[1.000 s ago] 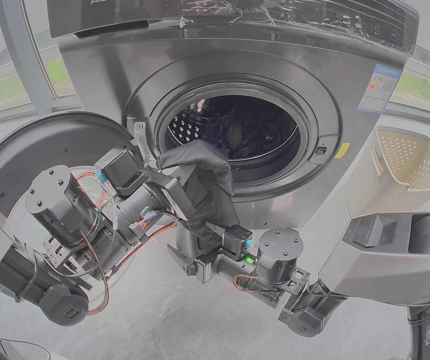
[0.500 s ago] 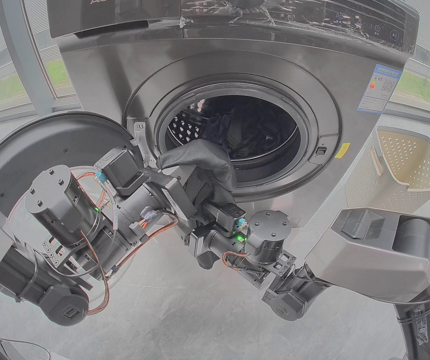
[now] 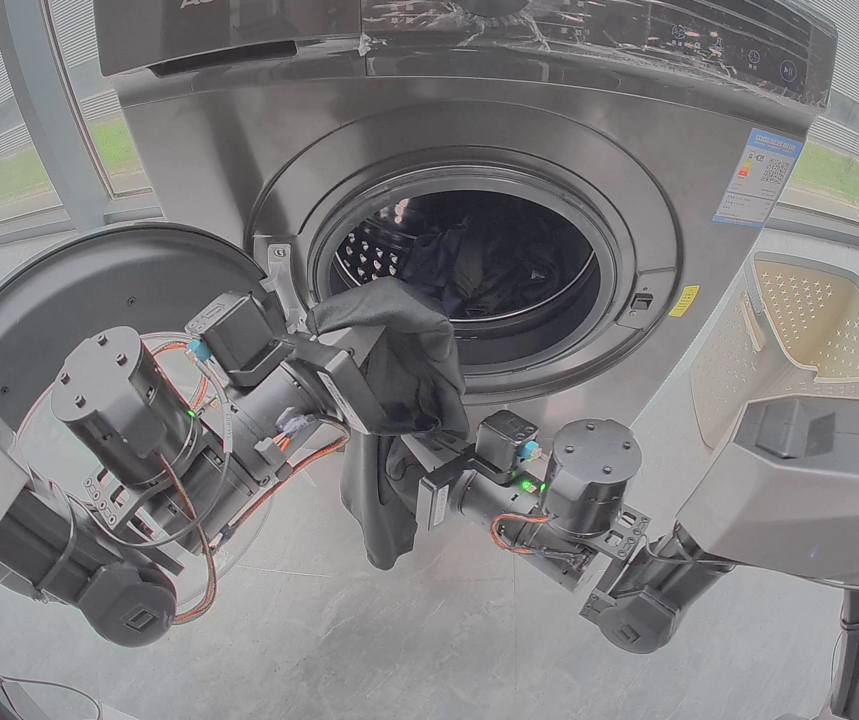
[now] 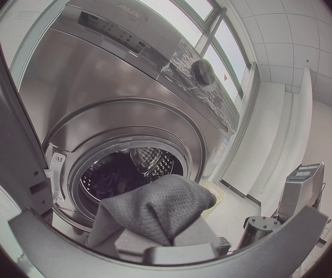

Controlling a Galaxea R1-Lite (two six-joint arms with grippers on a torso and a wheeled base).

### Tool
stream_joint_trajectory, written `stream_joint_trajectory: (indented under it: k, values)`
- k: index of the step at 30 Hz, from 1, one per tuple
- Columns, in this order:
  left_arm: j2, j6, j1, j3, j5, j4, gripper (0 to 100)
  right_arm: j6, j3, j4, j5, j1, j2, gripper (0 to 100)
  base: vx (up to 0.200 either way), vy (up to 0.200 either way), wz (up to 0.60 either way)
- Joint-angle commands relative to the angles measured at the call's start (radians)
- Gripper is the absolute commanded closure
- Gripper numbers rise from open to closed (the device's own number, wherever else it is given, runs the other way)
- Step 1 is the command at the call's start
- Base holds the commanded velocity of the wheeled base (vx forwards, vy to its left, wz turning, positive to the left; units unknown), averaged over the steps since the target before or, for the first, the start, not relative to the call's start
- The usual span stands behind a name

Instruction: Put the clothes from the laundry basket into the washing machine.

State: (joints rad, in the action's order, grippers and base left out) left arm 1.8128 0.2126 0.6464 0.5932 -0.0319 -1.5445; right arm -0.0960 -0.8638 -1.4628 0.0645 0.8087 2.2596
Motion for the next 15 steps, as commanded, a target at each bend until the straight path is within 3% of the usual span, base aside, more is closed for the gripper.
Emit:
stream_joint_trajectory:
  k: [1, 9, 10, 15]
  values:
    - [0.002, 0.001, -0.002, 0.002, 0.0, 0.0, 100, 0.001, 0.071, -0.001, 0.0, 0.0, -0.083, 100, 0.0, 0.0, 0.0]
    - [0.005, -0.001, -0.04, 0.004, 0.001, 0.001, 100, 0.002, 0.143, -0.001, -0.002, -0.014, -0.147, 100, 0.0, 0.0, 0.0]
    - [0.008, -0.001, -0.048, 0.005, 0.001, 0.001, 100, 0.005, 0.223, 0.002, -0.012, -0.028, -0.212, 100, 0.0, 0.0, 0.0]
    - [0.019, -0.001, -0.073, 0.016, 0.006, 0.003, 100, 0.03, 0.341, 0.002, -0.038, -0.074, -0.313, 100, 0.0, 0.0, 0.0]
